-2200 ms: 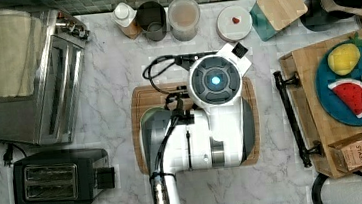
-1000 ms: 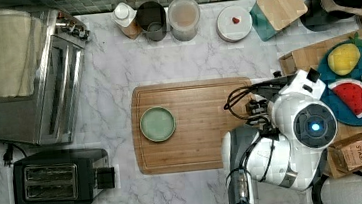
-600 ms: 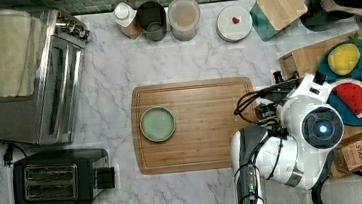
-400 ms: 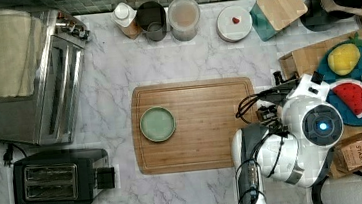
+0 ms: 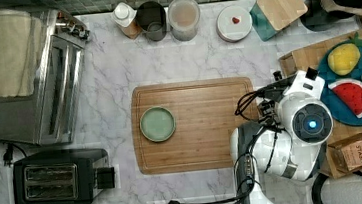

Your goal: Open the drawer.

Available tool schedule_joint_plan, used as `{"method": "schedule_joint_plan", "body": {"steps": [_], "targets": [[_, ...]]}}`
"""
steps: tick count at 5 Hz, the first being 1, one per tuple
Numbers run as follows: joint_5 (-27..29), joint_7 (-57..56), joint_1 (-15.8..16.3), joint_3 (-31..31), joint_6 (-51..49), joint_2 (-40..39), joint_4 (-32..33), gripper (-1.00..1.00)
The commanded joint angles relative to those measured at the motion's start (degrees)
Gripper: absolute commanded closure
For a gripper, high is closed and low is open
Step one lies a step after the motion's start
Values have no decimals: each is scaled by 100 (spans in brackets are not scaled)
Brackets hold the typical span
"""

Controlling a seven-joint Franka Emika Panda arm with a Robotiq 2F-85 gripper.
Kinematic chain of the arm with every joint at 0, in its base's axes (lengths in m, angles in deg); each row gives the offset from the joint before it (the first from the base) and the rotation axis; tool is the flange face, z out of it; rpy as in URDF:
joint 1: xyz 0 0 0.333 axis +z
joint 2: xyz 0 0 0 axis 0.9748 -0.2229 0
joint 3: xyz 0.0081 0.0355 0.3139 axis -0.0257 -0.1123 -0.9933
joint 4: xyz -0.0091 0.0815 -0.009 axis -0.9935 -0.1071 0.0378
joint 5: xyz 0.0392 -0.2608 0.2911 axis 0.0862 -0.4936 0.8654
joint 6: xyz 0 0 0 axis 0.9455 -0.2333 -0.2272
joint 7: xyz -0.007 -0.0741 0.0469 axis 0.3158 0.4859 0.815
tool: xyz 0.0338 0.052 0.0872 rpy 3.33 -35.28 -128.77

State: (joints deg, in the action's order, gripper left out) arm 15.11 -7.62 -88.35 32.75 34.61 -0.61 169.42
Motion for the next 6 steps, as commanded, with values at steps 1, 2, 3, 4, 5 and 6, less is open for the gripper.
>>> {"method": "schedule_joint_plan", "body": {"steps": [1,2,3,4,5,6], "targets": [[-232,427,-307,400,-131,-349,-118,-100],[-516,948,-380,259,-620,-313,-69,-100],[-381,1043,-79,443,-277,-253,291,-100],[-712,1326,-273,215,98,-296,496,-100],[-564,882,-174,303,298,-668,351,-100],[-547,765,-226,236,363,-825,298,-100]]}}
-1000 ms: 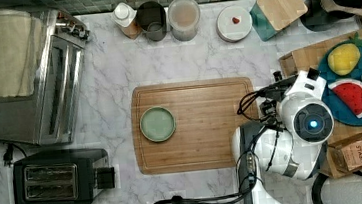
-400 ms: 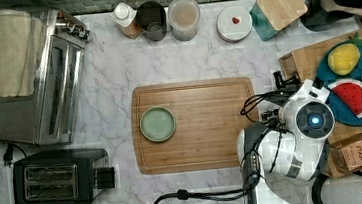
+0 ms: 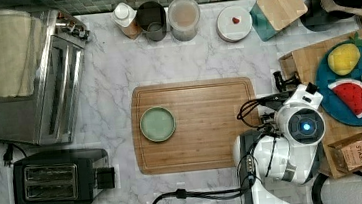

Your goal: Open the drawer.

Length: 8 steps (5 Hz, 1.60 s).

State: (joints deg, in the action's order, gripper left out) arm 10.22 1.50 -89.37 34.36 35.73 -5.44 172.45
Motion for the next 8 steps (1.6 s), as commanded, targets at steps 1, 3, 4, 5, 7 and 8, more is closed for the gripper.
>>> {"method": "schedule_joint_plan", "body": {"steps": [1,3,4,5,7,8], "targets": [[-33,-166,-72,27,-61,-259,-49,-100],[770,-846,-390,-931,-965,314,172,-100],[1233,-594,-134,-1216,-817,391,406,-100],[1078,216,293,-1349,-677,594,709,-100],[942,757,1081,-1545,-982,1207,1354,-100],[1074,1000,1343,-1692,-589,950,1377,-100]]}}
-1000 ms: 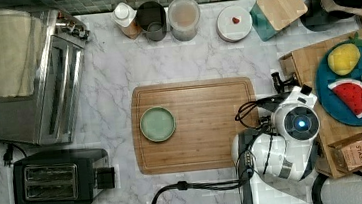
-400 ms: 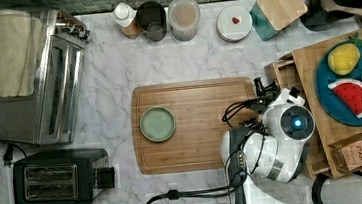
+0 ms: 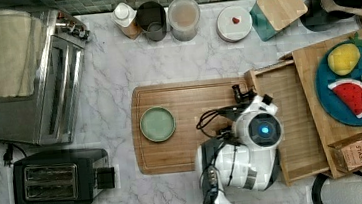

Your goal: Open the drawer.

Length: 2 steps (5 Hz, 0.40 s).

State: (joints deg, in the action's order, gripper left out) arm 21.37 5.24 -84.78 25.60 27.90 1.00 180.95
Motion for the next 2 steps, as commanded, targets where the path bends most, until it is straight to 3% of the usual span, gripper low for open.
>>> {"method": "schedule_joint_plan", "body": {"steps": [1,2], "targets": [[-155,895,967,-903,-210,549,487,-100],[-156,892,900,-970,-209,549,487,-100]]}}
